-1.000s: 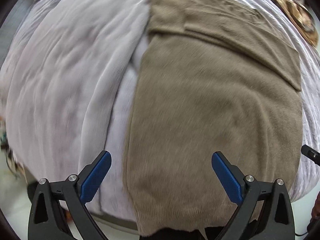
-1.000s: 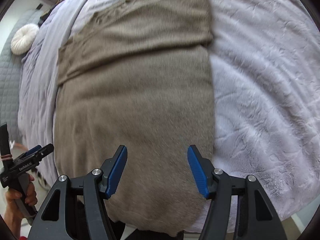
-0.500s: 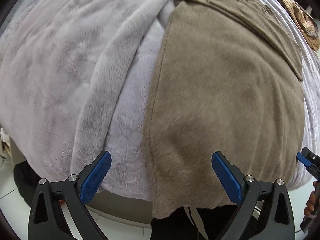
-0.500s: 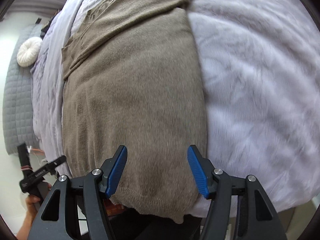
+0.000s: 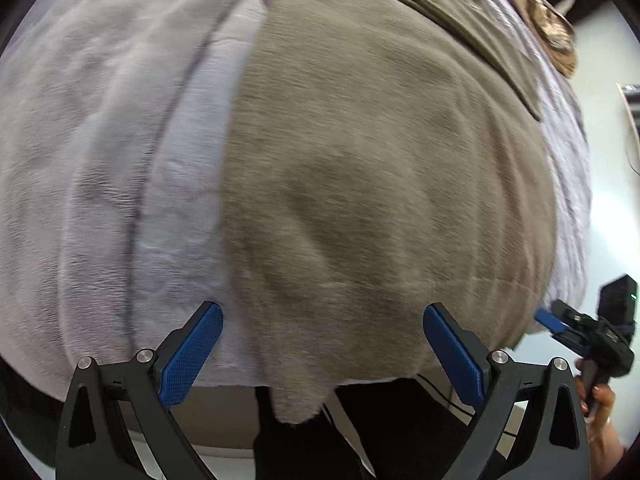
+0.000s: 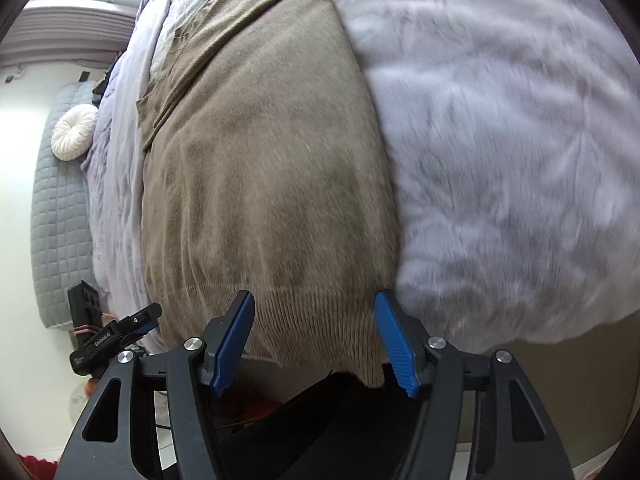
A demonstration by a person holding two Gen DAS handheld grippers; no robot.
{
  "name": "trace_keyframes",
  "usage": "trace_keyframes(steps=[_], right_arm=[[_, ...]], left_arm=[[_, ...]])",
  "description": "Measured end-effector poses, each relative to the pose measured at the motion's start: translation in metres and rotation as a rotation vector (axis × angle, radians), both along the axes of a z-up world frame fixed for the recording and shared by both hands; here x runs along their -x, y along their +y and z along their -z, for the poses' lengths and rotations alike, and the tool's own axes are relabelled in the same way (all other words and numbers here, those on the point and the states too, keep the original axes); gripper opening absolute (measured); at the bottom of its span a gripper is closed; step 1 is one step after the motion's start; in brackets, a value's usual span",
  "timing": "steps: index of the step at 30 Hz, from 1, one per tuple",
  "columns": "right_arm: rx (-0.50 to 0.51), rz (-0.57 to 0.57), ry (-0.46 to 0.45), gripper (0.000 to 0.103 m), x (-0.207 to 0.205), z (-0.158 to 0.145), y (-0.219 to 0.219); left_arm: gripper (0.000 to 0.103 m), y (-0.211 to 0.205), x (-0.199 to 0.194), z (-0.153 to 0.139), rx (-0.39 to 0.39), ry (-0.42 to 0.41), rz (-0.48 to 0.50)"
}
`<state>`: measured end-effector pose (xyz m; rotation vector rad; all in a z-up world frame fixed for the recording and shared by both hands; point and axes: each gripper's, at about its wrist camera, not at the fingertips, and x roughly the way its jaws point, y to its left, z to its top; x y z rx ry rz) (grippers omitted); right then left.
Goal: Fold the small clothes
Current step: 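Grasp the sweater hem with both tools and lift it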
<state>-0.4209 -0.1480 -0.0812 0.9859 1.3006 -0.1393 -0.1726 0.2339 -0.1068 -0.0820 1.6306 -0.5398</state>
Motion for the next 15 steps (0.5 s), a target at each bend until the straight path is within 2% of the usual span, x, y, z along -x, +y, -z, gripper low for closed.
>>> trace_keyframes(steps=[5,11,12,13,14,15], right_arm=[[-0.015,-0.004,0.044,0.066,0.019,0.016,0.006],[-0.112,0.061,-0.007,0.064,0.022,0.034,0.011],[-0.142,0.088,-0.015,0.059,0.022,0.036,0.011],[-0.163,0.111,-0.018,0.046,0.022,0.037,0.01],[-0.18,0.126,-0.016,0.036,0.024,0.038,0.009],[-0.201,0.141,-0.007,0.014,0.025,0.04,0.009]], left_arm=[[0.101,-0.013,0.005,0.002,0.021,0.024,0.043],[0.101,-0.051,0.001,0.003,0.009,0.034,0.053],[0.096,-0.058,0.002,0.004,0.008,0.03,0.049],[0.084,-0.059,0.002,0.005,0.005,0.027,0.047],[0.077,-0.059,0.002,0.006,0.002,0.033,0.049],[0.057,-0.058,0.002,0.007,-0.001,0.04,0.05]])
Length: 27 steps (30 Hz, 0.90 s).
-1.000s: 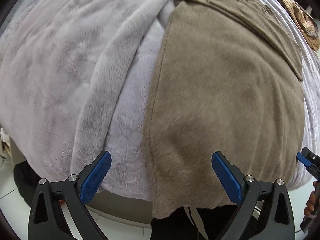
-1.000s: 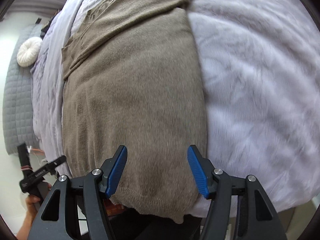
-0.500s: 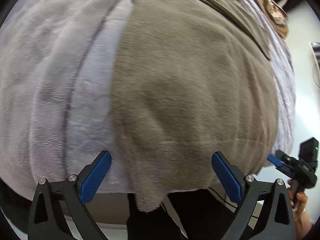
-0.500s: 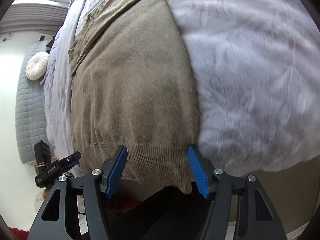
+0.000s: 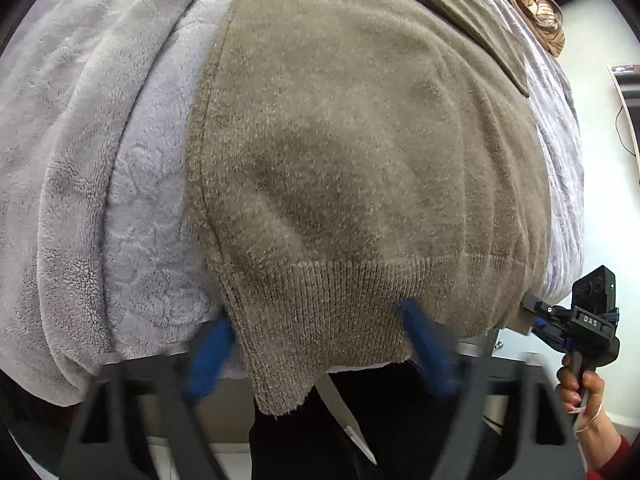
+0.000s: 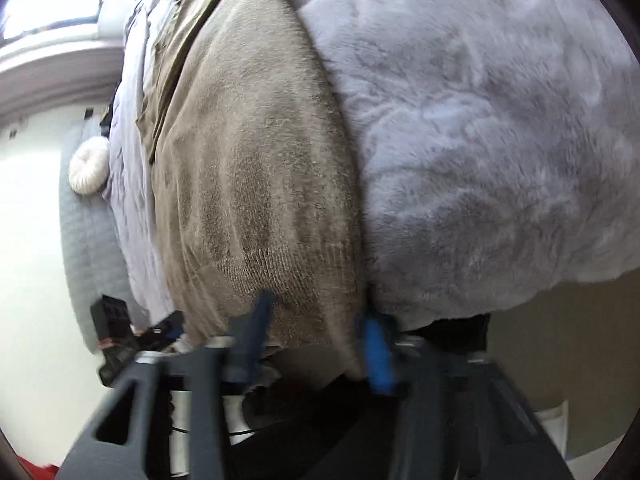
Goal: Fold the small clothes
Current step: 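Grasp the sweater hem with both tools and lift it, then fold the held hem over toward the collar and open both tools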
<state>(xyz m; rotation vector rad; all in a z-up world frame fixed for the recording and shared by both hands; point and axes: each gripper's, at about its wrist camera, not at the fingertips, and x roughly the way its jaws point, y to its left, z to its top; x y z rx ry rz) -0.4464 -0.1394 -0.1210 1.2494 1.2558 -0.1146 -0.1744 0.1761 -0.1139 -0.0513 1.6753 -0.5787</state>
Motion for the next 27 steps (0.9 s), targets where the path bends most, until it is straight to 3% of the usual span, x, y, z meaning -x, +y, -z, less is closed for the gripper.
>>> trace_keyframes(steps=[1,3,9,19,27], right_arm=[[-0.027,0.016,0.001,0.01,0.002,0.002,-0.001],[-0.057,0.026,-0.021,0.009,0.003,0.0,-0.002],[-0.191,0.045,-0.163,0.009,-0.015,-0.025,-0.007],[-0.337,0.146,-0.355,0.009,-0.094,-0.054,-0.032],[-0.368,0.126,-0.476,0.009,-0.172,-0.088,-0.072]], left_arm=[[0.034,0.003,0.0,0.001,0.007,0.016,-0.001],[0.012,0.008,-0.003,0.003,0.046,0.056,-0.024],[0.012,0.017,-0.017,-0.03,0.197,0.052,-0.092],[0.012,-0.002,-0.083,-0.085,0.334,-0.039,-0.203],[0.012,-0.032,-0.139,-0.129,0.352,-0.182,-0.277]])
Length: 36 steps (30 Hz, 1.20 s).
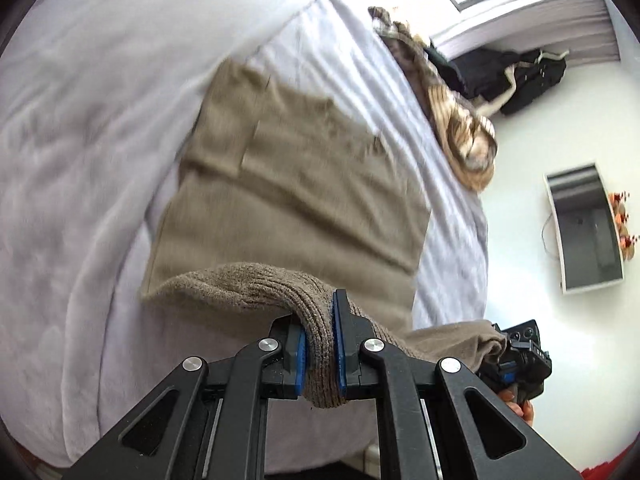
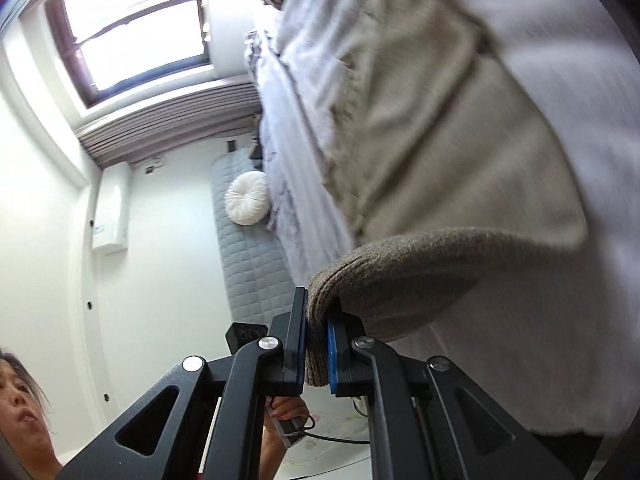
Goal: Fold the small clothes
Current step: 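Fold the held hem over toward the collar and open both tools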
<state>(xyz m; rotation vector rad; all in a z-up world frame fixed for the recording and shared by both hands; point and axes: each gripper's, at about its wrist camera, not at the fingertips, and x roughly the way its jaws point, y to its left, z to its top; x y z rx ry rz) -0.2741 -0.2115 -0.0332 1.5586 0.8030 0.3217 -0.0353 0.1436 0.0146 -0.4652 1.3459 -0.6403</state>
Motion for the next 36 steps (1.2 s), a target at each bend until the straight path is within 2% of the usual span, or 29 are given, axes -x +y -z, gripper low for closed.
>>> trace_keyframes(steps=[4,7,12,17,20,22,24,25,27,29,31,34,36], right_arm=[[0.032,-0.022,-0.052,0.009,-0.033,-0.018,-0.029],[0.038,-0.019,-0.072,0.009,-0.06,-0.024,-0.043],[0.059,0.013,-0.085,0.009,-0.107,-0.021,-0.071],[0.068,0.09,-0.022,0.009,-0.146,0.009,-0.096],[0.11,0.108,0.043,0.009,-0.166,0.034,-0.106],[0.12,0.138,0.099,0.009,-0.174,0.056,-0.112],[0.12,0.167,0.151,0.009,-0.178,0.075,-0.114],[0.126,0.179,0.175,0.012,-0.18,0.08,-0.114],[0.129,0.198,0.183,0.013,-0.182,0.081,-0.115],[0.156,0.204,0.18,0.018,-0.18,0.07,-0.114],[0.202,0.208,0.165,0.039,-0.175,0.053,-0.111],[0.298,0.2,0.165,0.041,-0.166,0.029,-0.112],[0.374,0.174,0.171,0.041,-0.163,0.019,-0.112]], left_arm=[[0.012,-0.014,-0.032,-0.012,0.018,-0.043,-0.054],[0.012,-0.029,-0.059,-0.014,0.008,-0.071,-0.057],[0.012,-0.059,-0.112,0.003,-0.01,-0.088,-0.016],[0.012,-0.086,-0.166,0.045,-0.041,-0.065,0.0],[0.012,-0.1,-0.192,0.074,-0.079,-0.043,0.003],[0.013,-0.108,-0.203,0.093,-0.124,-0.025,0.011],[0.013,-0.113,-0.209,0.105,-0.205,-0.007,0.009],[0.013,-0.116,-0.211,0.109,-0.245,0.013,0.021],[0.013,-0.118,-0.208,0.106,-0.289,0.001,0.052],[0.013,-0.115,-0.198,0.086,-0.327,-0.084,0.074],[0.013,-0.107,-0.191,0.067,-0.341,-0.157,0.084],[0.013,-0.095,-0.188,0.047,-0.338,-0.218,0.084],[0.013,-0.094,-0.186,0.044,-0.325,-0.228,0.115]])
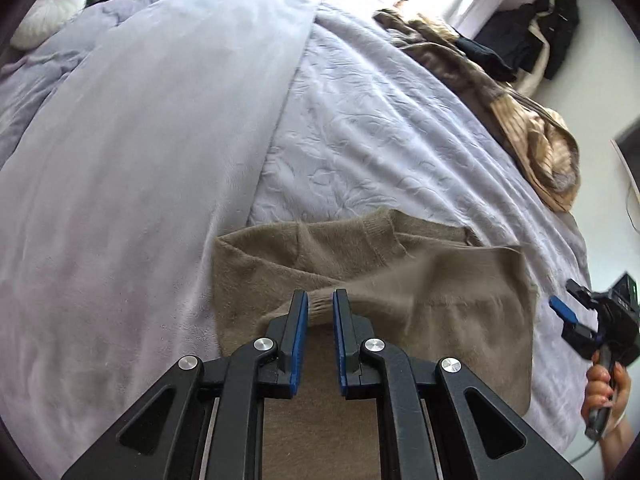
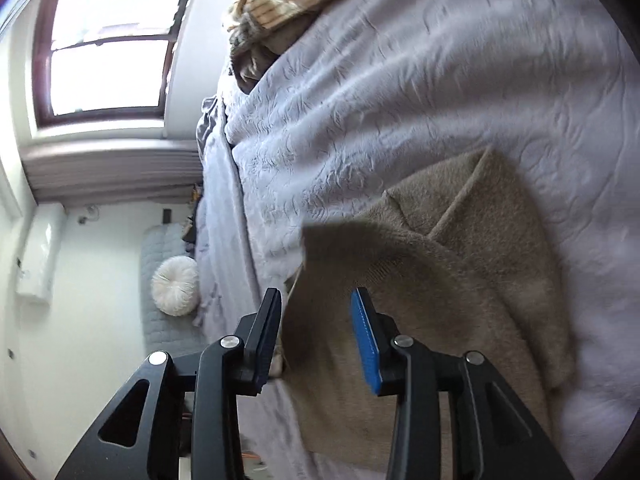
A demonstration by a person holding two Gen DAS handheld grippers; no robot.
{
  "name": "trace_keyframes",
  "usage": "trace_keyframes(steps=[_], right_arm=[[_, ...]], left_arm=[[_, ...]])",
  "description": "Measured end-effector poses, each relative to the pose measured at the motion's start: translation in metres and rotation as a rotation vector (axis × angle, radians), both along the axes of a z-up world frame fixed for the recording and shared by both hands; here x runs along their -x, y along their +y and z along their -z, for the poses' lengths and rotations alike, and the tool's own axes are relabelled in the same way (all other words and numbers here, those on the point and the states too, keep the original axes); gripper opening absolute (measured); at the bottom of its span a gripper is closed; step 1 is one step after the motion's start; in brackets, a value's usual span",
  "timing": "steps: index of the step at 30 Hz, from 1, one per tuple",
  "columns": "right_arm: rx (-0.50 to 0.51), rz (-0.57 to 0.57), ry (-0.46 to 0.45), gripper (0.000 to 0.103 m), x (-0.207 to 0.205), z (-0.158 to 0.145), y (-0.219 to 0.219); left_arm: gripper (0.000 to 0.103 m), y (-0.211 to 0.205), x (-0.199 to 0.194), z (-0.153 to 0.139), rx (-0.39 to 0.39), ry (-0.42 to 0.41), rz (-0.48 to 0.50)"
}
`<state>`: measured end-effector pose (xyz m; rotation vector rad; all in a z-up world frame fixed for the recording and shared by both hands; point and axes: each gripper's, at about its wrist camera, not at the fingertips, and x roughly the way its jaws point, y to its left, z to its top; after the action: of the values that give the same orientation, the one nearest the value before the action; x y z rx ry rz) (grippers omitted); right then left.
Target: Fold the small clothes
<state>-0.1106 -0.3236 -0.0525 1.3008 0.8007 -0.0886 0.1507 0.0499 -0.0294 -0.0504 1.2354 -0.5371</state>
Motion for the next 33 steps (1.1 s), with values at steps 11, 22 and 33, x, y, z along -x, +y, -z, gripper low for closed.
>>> trace_keyframes(steps=[11,22,33], right_arm=[[0.224,-0.189,0.209,0.02,-0.056,0.041,0.024],[0.246,-0.031,0.259,0.02,-0.024,0.038,-0.023],[0.242,-0.048,0.314,0.039,0.07,0.011,0.008]], left_arm=[[0.013,-0.066,-0.008,0.074,-0.067,0.074,0.067],[0.013,-0.014,-0.044,0.068,-0.166,0.038,-0.064],[0.103,0.054,0.05,0.042,-0.19,0.067,-0.028]])
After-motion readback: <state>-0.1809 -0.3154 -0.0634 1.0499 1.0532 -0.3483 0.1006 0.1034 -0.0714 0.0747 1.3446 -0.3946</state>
